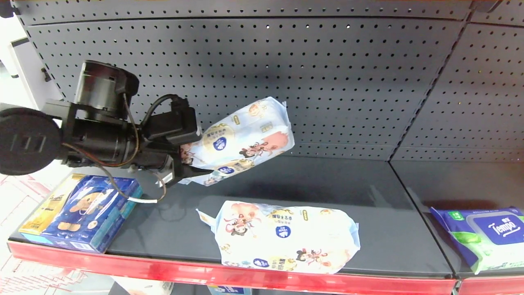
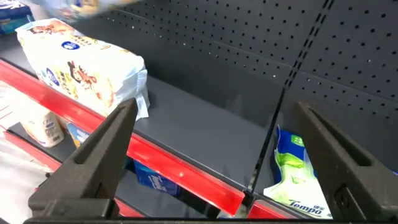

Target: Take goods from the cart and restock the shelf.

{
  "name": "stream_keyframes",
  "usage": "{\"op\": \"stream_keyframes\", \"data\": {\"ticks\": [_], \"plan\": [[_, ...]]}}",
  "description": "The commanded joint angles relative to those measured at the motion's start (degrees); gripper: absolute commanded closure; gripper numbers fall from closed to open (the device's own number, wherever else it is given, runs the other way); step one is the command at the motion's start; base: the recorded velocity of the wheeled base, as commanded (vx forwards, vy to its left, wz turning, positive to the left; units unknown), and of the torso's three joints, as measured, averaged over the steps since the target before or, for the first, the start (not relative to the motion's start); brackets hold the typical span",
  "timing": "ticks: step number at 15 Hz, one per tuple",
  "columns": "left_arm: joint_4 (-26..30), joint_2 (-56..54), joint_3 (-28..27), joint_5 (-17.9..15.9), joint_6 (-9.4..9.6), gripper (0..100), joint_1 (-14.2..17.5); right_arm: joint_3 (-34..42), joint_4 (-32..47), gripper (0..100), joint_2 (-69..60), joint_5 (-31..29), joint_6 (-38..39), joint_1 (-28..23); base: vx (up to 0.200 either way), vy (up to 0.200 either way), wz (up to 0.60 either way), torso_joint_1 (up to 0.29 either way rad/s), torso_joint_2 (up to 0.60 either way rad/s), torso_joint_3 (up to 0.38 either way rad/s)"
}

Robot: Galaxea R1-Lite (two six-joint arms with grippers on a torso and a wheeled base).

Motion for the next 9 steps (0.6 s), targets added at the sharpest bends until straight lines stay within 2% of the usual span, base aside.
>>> {"op": "stream_keyframes", "data": {"ticks": [1,4,9], "plan": [[0.41,5.65,-4.09,0.21,-0.06,100,-2.43,0.11,0.01,0,0.2,-0.08,-0.04,-0.02,0.0,0.0,0.0,0.0,0.0,0.0],[0.5,9.34,-7.78,0.21,-0.06,100,-3.31,0.81,0.01,0,0.12,-0.26,-0.04,-0.02,0.0,0.0,0.0,0.0,0.0,0.0],[0.77,10.92,-8.57,0.21,-0.06,100,-3.75,1.87,-0.08,0,0.29,-0.34,-0.04,-0.11,0.0,0.0,0.0,0.0,0.0,0.0]]}}
